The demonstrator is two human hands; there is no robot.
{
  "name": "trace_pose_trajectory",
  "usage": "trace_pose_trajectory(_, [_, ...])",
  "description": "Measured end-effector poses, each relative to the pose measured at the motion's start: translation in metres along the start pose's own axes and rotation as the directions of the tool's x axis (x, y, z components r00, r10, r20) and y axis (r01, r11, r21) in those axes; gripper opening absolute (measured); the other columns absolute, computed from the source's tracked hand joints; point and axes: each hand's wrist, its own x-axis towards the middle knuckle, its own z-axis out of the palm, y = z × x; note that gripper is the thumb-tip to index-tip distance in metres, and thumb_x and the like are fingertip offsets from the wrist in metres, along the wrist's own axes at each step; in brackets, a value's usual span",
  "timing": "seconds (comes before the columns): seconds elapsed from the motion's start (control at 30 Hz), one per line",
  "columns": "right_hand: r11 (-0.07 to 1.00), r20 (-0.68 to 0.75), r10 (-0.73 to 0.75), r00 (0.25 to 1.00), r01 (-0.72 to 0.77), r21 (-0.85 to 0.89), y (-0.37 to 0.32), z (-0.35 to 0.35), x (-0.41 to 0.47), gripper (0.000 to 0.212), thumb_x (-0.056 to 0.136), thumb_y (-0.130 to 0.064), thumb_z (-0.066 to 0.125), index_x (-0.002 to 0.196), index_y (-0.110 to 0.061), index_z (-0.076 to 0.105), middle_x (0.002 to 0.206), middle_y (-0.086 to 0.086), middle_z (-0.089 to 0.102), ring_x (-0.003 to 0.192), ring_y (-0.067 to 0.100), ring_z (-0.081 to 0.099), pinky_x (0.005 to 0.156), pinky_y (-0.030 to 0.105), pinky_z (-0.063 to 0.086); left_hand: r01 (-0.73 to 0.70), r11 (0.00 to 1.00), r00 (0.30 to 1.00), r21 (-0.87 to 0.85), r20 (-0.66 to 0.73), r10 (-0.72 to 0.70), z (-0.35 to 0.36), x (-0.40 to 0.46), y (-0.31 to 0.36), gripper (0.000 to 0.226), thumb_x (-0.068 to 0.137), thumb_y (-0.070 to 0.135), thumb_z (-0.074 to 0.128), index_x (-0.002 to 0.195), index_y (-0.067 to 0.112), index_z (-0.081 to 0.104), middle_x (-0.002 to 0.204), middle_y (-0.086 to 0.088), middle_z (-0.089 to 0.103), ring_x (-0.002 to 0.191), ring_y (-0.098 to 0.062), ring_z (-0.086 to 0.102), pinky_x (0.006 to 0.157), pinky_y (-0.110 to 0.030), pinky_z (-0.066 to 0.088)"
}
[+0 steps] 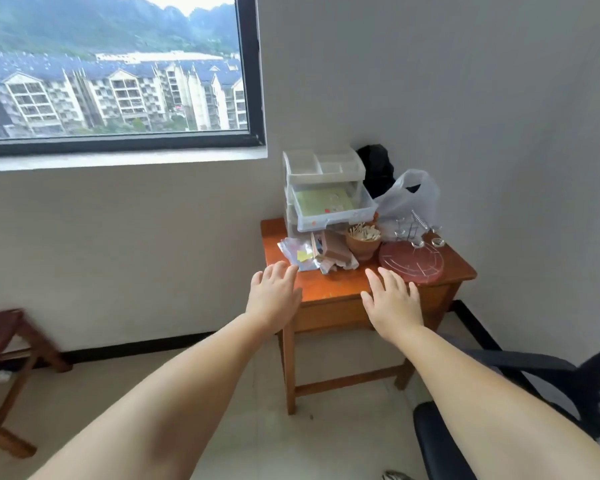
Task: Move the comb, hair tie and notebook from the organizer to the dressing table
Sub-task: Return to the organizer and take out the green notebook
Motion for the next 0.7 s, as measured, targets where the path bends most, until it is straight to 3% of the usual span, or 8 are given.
trace_pose_trajectory(0.43, [0.972,-0.005,-0.052,0.999,0.052,0.227,0.006,-0.005,0.307,0.044,0.098,-0.024,0.029,0.138,-0.008,0.034,0.143,0.013,0.039,0.126,0.032,0.042,0.098,0.042,0.040,0.022,0.999,1.000,0.046,0.021,-0.023,0.054,0.231,-0.022,0.049,0.093,0.035,0.045,0.138,0.020,0.035,0.147,-0.005,0.033,0.137,-0.025,0.028,0.111,-0.039,0.026])
trace_pose_trajectory(0.5, [0.979,0.062,-0.007,0.998,-0.006,0.205,0.004,-0.004,0.341,0.040,0.097,-0.025,0.029,0.132,-0.007,0.038,0.136,0.016,0.045,0.119,0.034,0.047,0.089,0.041,0.042,-0.008,1.000,1.000,0.023,0.009,0.007,0.059,0.251,-0.025,0.035,0.092,0.030,0.050,0.124,0.017,0.052,0.137,-0.009,0.044,0.127,-0.030,0.041,0.099,-0.039,0.041])
trace_pose_trajectory(0.57, [0.976,0.126,0.079,0.989,-0.103,0.192,0.001,0.002,0.366,0.039,0.096,-0.029,0.029,0.125,-0.007,0.043,0.125,0.017,0.054,0.110,0.036,0.054,0.081,0.038,0.046,-0.081,0.996,0.992,0.037,-0.091,0.084,0.062,0.265,-0.030,0.013,0.080,0.021,0.066,0.090,0.012,0.066,0.106,-0.012,0.061,0.093,-0.035,0.060,0.068,-0.037,0.055])
trace_pose_trajectory(0.63, [0.961,0.163,0.160,0.974,-0.192,0.200,-0.002,0.009,0.380,0.041,0.094,-0.033,0.031,0.122,-0.008,0.047,0.115,0.016,0.061,0.102,0.035,0.059,0.082,0.040,0.051,-0.129,0.989,0.981,0.076,-0.138,0.139,0.070,0.270,-0.037,0.012,0.069,0.020,0.075,0.070,0.013,0.065,0.081,-0.008,0.064,0.067,-0.028,0.061,0.047,-0.029,0.053])
trace_pose_trajectory(0.7, [0.927,0.209,0.243,0.947,-0.291,0.236,-0.002,0.019,0.388,0.045,0.093,-0.037,0.035,0.127,-0.009,0.046,0.113,0.014,0.063,0.099,0.033,0.062,0.081,0.038,0.053,-0.169,0.981,0.969,0.098,-0.166,0.183,0.073,0.270,-0.040,0.013,0.075,0.026,0.061,0.066,0.016,0.064,0.076,-0.003,0.063,0.063,-0.023,0.059,0.042,-0.024,0.049])
